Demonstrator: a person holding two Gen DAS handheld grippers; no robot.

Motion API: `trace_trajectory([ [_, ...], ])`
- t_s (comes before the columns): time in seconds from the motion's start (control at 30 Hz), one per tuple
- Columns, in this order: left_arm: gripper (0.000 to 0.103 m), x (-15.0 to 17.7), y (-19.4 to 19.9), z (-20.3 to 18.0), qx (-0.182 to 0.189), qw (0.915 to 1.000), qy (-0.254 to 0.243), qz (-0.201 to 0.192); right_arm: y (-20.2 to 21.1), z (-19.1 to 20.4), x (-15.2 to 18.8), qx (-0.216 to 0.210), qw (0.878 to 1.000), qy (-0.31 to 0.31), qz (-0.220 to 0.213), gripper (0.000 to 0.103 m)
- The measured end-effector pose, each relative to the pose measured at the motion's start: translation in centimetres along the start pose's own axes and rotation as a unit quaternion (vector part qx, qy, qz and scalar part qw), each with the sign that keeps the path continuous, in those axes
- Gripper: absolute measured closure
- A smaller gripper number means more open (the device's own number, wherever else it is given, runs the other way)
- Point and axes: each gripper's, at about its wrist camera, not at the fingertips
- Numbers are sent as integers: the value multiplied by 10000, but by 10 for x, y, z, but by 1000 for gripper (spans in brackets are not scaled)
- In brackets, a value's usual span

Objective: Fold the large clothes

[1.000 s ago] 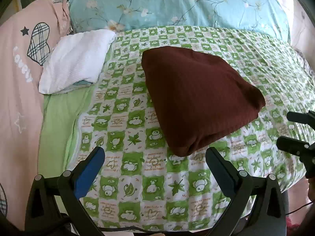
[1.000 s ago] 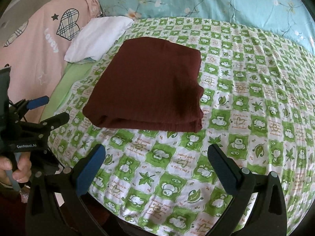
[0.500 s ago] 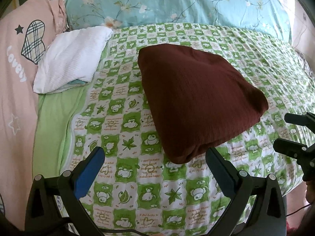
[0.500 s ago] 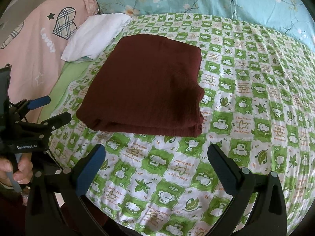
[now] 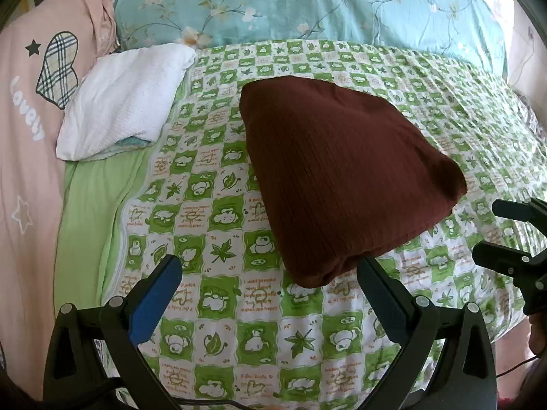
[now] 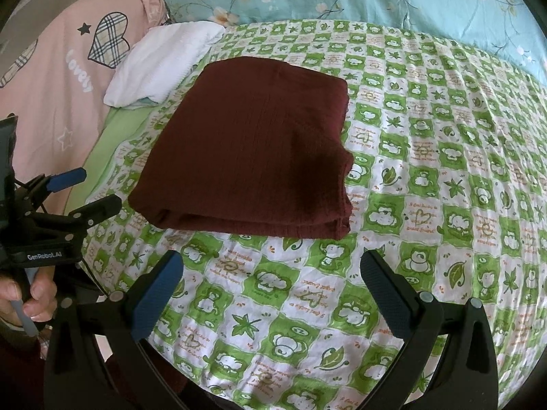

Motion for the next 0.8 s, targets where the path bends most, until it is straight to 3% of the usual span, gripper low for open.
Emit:
trace_trajectory([
  [0.8,1,3,12,-1,26,9999,59,-115,12,9,-4,-24,9999,29,-132,0],
])
Point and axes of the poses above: each gripper's, at about its wrist camera, not at the fingertips, and y roughly against the way its jaws point, z to its left, x to its underside, and after that the axes turned 7 degrees about -z, right-handed
